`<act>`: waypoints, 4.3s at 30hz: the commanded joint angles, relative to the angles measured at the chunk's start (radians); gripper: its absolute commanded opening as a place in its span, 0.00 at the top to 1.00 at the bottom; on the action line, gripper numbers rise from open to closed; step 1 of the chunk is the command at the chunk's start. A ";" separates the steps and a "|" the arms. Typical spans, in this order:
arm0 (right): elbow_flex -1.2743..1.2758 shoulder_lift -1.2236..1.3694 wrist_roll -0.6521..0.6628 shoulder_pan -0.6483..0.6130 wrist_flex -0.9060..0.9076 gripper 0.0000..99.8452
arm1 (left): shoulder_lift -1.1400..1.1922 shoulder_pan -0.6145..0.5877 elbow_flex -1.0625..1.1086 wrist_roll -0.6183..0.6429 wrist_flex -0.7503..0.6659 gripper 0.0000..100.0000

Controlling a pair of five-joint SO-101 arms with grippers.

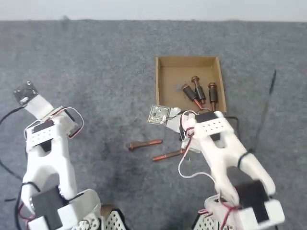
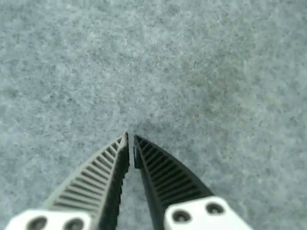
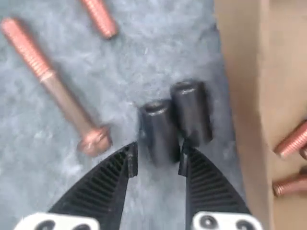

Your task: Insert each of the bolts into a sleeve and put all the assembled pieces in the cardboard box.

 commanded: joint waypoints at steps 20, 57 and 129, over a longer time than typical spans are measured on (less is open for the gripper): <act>-0.069 -0.153 -0.109 0.140 0.140 0.99 | -0.003 -0.002 -0.053 0.003 0.006 0.99; 0.127 -0.277 -0.325 0.535 0.131 0.86 | -0.003 0.003 -0.054 0.003 0.028 0.99; 0.164 -0.288 -0.904 0.476 -0.081 0.99 | -0.259 0.545 -0.085 0.048 0.511 0.92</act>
